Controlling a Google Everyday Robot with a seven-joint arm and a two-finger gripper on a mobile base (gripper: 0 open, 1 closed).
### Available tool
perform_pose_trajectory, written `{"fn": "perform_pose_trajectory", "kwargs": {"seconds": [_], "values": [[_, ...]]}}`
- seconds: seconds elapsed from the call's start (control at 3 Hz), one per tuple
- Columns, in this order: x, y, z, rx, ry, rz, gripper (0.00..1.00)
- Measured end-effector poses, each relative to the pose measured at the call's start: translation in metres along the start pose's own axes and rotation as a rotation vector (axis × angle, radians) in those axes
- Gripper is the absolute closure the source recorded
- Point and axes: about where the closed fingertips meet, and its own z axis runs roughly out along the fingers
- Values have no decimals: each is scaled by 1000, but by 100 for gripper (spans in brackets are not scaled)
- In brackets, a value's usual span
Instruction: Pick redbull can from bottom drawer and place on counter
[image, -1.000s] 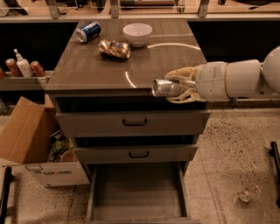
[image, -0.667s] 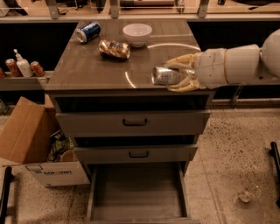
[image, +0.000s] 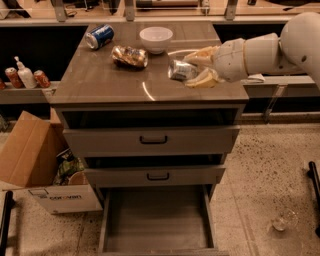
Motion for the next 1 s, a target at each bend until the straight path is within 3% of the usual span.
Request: {"fn": "perform_pose_trajectory", "kwargs": {"seconds": [1.0], "values": [[37,-26,33,-9,-75,208,100]]}}
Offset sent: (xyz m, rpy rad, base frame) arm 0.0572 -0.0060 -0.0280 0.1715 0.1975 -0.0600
